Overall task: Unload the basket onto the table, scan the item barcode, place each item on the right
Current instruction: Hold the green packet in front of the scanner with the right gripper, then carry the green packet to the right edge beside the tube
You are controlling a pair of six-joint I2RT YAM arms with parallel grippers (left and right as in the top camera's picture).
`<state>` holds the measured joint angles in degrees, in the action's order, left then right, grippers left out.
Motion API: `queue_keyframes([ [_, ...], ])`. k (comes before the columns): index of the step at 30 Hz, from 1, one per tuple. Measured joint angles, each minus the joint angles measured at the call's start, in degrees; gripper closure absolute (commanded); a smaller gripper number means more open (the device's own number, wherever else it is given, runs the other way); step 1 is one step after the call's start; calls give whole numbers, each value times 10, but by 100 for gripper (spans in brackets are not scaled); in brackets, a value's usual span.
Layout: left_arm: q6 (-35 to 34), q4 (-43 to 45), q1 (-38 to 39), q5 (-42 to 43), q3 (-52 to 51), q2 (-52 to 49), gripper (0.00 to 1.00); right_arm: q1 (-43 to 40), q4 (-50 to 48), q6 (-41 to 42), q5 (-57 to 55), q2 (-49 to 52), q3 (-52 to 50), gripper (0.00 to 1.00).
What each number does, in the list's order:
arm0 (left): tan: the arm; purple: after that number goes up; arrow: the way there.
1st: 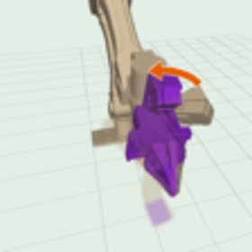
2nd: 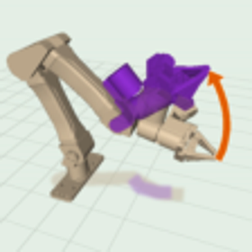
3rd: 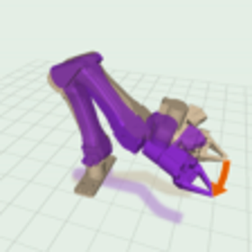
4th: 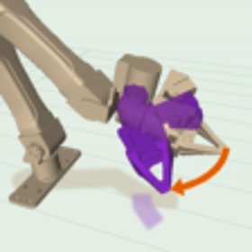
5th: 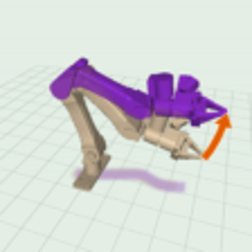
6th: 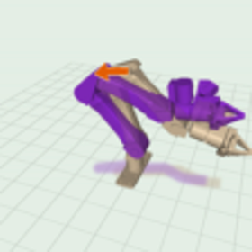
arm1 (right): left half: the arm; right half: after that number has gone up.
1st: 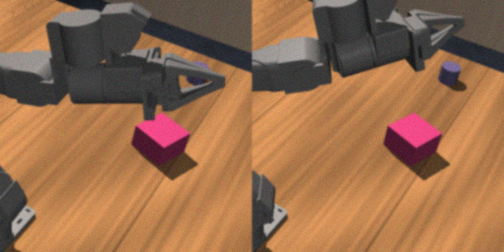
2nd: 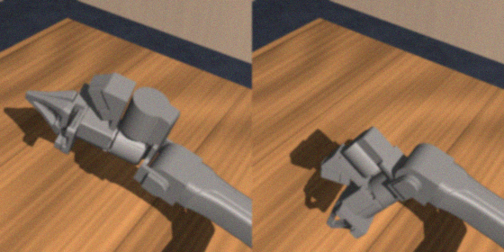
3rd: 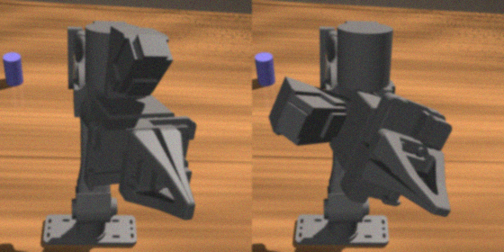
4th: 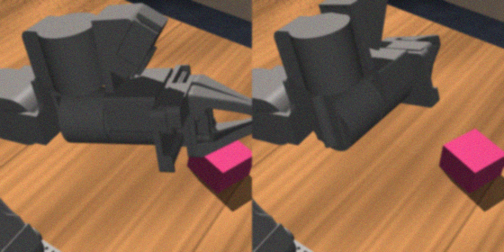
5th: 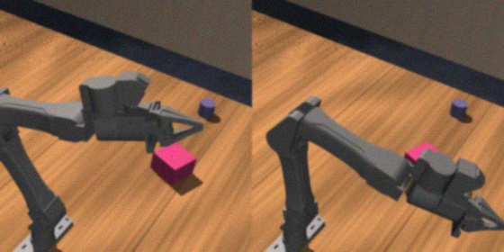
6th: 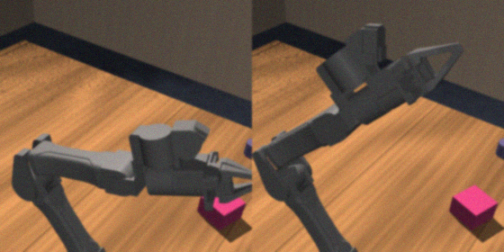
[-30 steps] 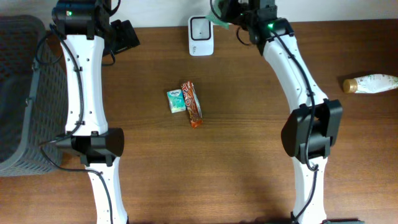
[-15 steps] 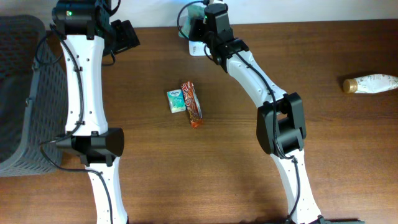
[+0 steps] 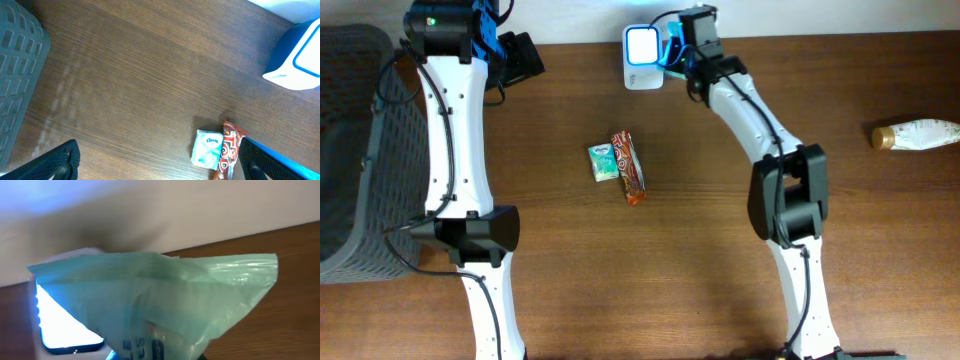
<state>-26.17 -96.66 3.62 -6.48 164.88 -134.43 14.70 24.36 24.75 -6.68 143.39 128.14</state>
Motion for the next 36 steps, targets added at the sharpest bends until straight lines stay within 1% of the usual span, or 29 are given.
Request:
queue_keyframes([
  [2, 0, 0, 0, 0, 0, 0, 1, -18, 23, -1, -1, -14, 0, 96],
  [6, 0, 0, 0, 0, 0, 0, 1, -85, 124, 2, -19, -83, 1, 96],
  [7, 0, 0, 0, 0, 0, 0, 1, -104, 167, 8, -26, -99, 3, 96],
  [9, 0, 0, 0, 0, 0, 0, 1, -160, 253, 25, -54, -127, 6, 96],
  [12, 0, 0, 0, 0, 0, 0, 1, -245, 353, 59, -89, -133, 7, 96],
  [15, 0, 0, 0, 0, 0, 0, 1, -324, 427, 102, -105, -132, -1, 96],
  [16, 0, 0, 0, 0, 0, 0, 1, -362, 451, 126, -112, -132, -2, 96],
  [18, 0, 0, 0, 0, 0, 0, 1, -418, 475, 156, -117, -132, -3, 96],
  [21, 0, 0, 0, 0, 0, 0, 1, -470, 486, 175, -112, -132, -7, 95],
  [22, 0, 0, 0, 0, 0, 0, 1, -482, 487, 181, -106, -132, -7, 93],
  [23, 0, 0, 0, 0, 0, 0, 1, -492, 487, 183, -102, -132, -8, 89],
  [24, 0, 0, 0, 0, 0, 0, 1, -501, 486, 186, -97, -131, -8, 83],
  [30, 0, 0, 0, 0, 0, 0, 1, -504, 441, 191, -82, -128, -47, 82],
  [31, 0, 0, 0, 0, 0, 0, 1, -503, 430, 192, -81, -126, -56, 69],
  [33, 0, 0, 0, 0, 0, 0, 1, -502, 416, 194, -78, -124, -67, 27],
  [34, 0, 0, 0, 0, 0, 0, 1, -502, 413, 196, -78, -123, -72, 21],
  [36, 0, 0, 0, 0, 0, 0, 1, -502, 412, 195, -73, -122, -73, 4],
])
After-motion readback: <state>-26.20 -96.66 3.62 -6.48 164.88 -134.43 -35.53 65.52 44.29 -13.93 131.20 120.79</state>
